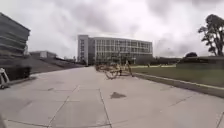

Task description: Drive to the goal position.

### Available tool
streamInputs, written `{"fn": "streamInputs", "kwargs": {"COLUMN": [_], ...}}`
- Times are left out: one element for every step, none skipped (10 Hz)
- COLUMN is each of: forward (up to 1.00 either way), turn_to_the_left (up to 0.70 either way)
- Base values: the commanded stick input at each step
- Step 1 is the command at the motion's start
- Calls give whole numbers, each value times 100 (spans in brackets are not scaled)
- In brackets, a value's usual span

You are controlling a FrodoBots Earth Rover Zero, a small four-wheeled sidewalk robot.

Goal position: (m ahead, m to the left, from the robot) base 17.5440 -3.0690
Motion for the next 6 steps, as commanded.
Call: {"fn": "streamInputs", "kwargs": {"forward": [70, 70, 70, 70, 70, 70], "turn_to_the_left": [0, 0, 0, 0, 0, 0]}}
